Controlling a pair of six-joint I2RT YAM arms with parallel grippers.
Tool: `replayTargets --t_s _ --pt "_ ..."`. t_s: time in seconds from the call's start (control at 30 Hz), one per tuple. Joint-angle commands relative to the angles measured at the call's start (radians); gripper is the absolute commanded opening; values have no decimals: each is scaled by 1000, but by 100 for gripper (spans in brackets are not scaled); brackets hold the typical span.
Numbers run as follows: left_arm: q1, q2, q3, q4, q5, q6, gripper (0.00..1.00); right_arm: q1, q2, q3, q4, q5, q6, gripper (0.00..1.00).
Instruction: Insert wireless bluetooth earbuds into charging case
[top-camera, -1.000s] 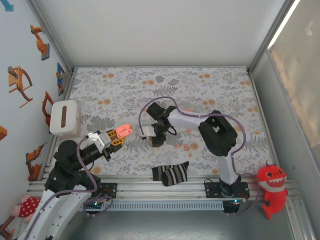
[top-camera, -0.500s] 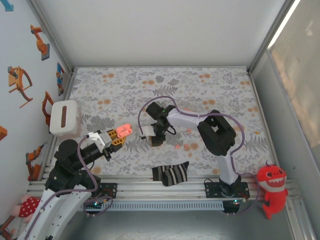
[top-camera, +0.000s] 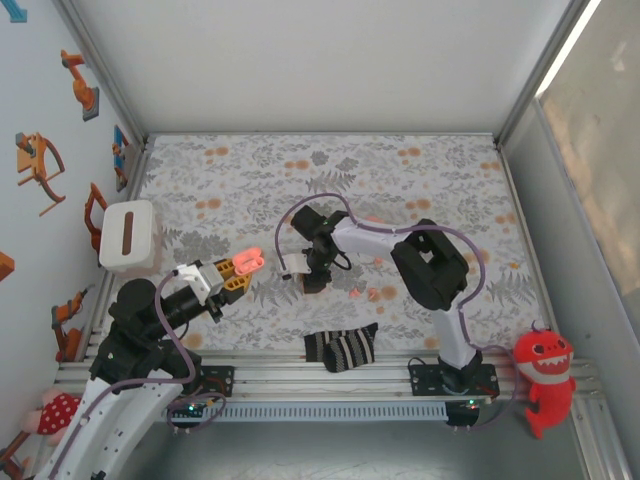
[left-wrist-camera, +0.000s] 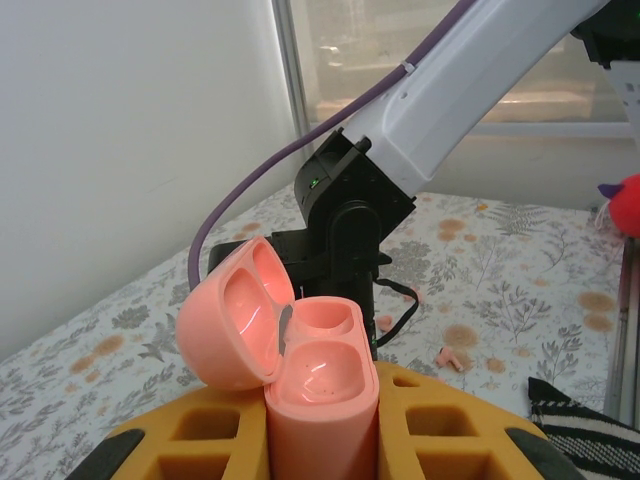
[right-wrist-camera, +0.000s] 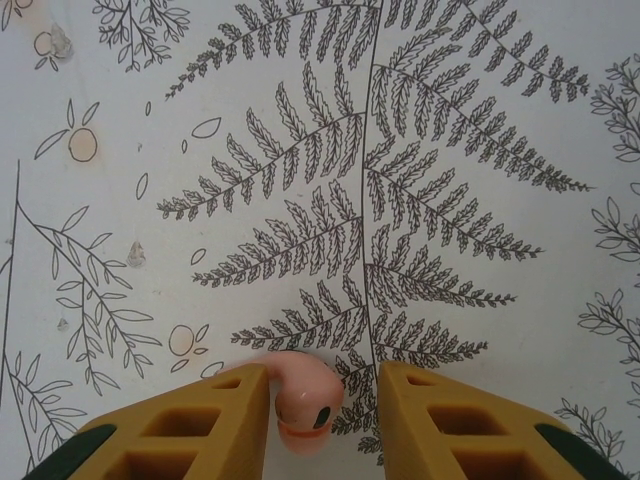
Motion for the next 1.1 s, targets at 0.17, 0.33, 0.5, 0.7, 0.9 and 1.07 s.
replayTargets --t_s 0.17,0.33,0.5,0.7,0.9,1.07 --pt "5 2 16 10 27 20 0 15 42 31 -50 5 -17 26" --pt "4 1 16 10 26 20 0 15 36 28 -54 11 -17 23" --pt "4 0 16 10 26 20 0 14 3 13 -44 13 -7 17" --pt "5 -8 15 11 19 12 0 14 -79 -36 21 37 25 16" --pt "4 -12 4 31 -14 -22 0 3 -204 -114 136 76 98 16" --pt "3 4 -13 73 -43 -75 0 -3 -329 -190 243 133 174 16"
